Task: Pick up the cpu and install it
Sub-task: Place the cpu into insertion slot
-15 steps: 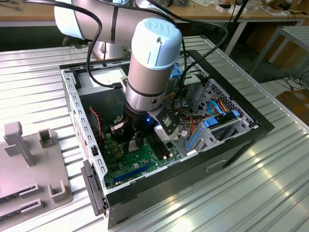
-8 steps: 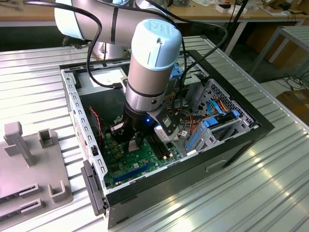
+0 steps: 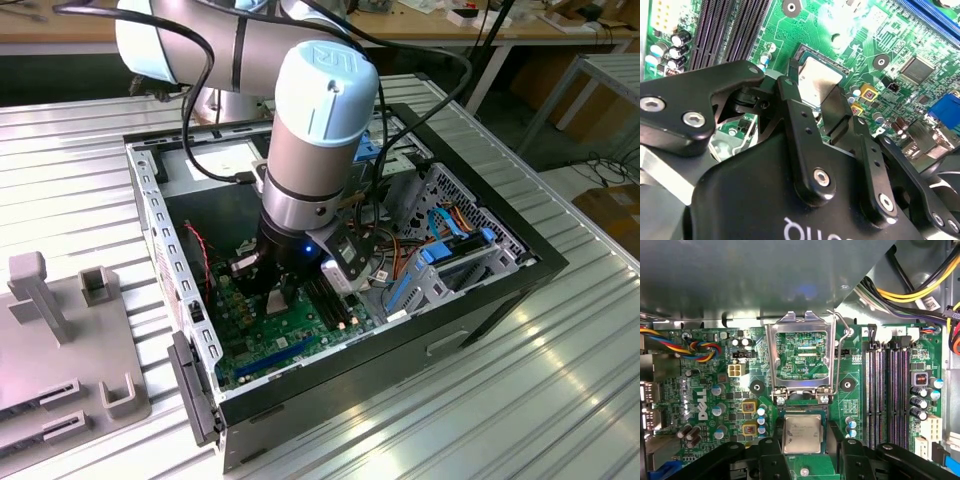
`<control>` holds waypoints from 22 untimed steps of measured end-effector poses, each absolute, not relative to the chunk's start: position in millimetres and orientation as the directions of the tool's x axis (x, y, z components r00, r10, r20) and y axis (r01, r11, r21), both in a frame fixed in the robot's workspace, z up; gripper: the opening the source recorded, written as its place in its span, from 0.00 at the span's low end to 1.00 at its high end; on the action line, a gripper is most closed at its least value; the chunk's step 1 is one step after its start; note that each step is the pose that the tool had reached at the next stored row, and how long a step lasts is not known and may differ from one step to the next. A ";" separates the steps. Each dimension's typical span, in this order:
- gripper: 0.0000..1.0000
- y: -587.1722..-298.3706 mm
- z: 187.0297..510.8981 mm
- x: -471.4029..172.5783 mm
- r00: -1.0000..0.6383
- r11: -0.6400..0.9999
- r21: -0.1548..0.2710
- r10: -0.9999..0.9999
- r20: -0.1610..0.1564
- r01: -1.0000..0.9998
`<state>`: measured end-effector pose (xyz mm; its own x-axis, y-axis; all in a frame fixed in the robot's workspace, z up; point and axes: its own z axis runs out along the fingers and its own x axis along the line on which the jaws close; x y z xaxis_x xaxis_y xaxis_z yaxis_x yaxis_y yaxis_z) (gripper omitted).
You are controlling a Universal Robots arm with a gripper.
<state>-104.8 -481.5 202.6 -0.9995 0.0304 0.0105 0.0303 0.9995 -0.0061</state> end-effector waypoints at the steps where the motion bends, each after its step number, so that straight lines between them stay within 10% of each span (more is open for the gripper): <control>1: 0.46 -481.5 202.6 -104.8 -0.999 1.000 -0.006 0.030 0.010 0.030; 22: 0.39 -481.5 201.9 -106.6 -0.999 0.999 -0.006 0.034 0.010 0.034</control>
<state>-106.6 -481.5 201.9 -0.9994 0.0340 0.0105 0.0339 0.9994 -0.0060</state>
